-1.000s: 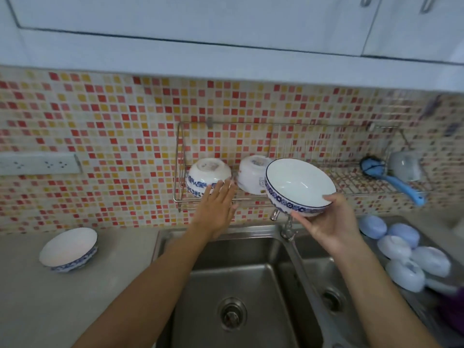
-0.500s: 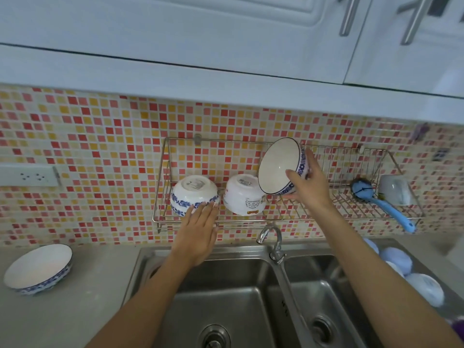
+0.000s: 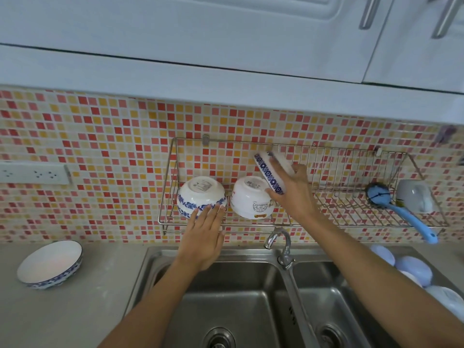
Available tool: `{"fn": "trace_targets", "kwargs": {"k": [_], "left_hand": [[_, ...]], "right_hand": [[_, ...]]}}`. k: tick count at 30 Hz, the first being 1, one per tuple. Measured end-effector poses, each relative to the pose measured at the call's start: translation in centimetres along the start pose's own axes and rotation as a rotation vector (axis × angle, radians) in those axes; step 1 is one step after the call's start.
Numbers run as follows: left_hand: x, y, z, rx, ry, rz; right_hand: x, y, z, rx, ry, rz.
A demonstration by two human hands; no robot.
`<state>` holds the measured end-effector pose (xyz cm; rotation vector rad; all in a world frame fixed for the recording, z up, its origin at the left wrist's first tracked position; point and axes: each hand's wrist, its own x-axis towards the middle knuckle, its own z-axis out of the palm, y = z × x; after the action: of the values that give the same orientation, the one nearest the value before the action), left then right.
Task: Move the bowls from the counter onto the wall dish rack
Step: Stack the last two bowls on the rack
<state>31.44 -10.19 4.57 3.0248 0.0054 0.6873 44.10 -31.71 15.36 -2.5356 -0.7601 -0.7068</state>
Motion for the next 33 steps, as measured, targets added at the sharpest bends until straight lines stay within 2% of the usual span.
{"fn": "trace_targets", "kwargs": {"k": [5, 10, 15, 28, 33], "left_hand": [[0.0, 0.1, -0.2, -0.013, -0.012, 0.001], [-0.1, 0.2, -0.4, -0.007, -0.015, -0.012], [0.0, 0.2, -0.4, -0.01, -0.023, -0.012], [0.1, 0.3, -0.2, 0.003, -0.037, -0.02], [0.0, 0.4, -0.4, 0.024, -0.054, -0.026]], "right_hand": [[-0.5, -0.7, 2.1, -0.176, -0.12, -0.104], [-0.9, -1.4, 3.4, -0.226, -0.232, -0.157], [-1.1, -1.6, 4.2, -0.269, -0.271, -0.212], [-1.1, -0.3, 4.7, -0.116, -0.256, -0.258], [-0.7, -0.9, 4.4, -0.185, -0.304, -0.26]]}}
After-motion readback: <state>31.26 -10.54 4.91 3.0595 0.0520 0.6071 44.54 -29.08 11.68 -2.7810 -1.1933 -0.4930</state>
